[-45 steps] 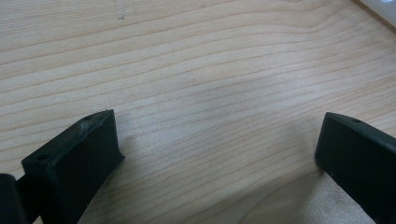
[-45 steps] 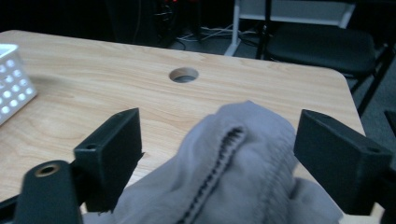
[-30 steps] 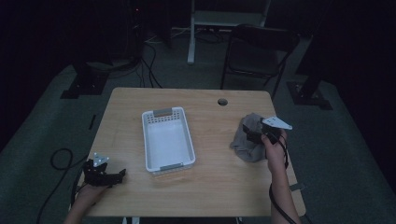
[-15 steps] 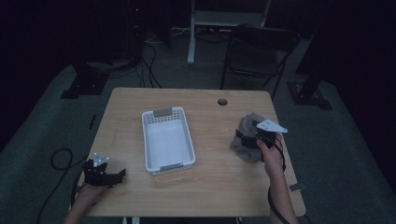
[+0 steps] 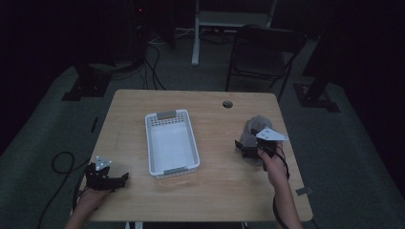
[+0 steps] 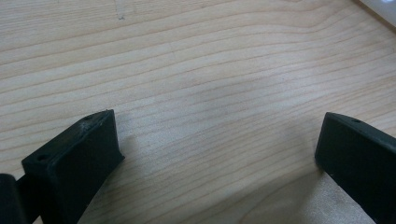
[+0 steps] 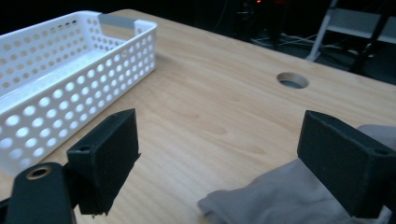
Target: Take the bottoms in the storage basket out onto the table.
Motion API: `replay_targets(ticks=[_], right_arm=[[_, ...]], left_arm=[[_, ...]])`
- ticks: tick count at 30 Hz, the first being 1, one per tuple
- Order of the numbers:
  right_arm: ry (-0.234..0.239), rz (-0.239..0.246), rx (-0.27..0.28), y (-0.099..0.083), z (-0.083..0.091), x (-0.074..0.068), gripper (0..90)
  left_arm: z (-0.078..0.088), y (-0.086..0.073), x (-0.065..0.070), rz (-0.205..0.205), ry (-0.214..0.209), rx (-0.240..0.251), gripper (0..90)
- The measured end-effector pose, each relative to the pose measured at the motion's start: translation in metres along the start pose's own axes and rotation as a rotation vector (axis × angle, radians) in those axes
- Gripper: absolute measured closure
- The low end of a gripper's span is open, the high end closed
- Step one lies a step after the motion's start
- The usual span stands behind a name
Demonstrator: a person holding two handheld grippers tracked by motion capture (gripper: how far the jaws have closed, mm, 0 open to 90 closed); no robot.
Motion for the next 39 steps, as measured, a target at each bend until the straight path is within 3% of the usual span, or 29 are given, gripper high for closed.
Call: replay_targets(ticks=[20,26,39], right_arm=[[0.079,0.003,-0.052,-0.032,-0.002,-0.032,12.2],[0.123,0.000,-0.091,-0.048,-0.002,-0.044,12.2],[0.124,-0.003,-0.134,-0.074,0.011,-0.051,12.2]], left_arm=[[0.000,0.000,0.000,-0.001,0.000,-0.002,0.4],[0.000,0.000,0.000,0.000,0.000,-0.001,0.4],[0.000,0.000,0.000,0.000,0.000,-0.001,0.4]])
Point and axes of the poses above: each handheld gripper's, and its own axes: z roughly backward along the jaws, y roughly out of its top, x roughly to its right, the point moved 10 cm from there along -z, roughly forward along the jaws, and after that the axes turned 9 degrees about y, right-handed, at the moved point
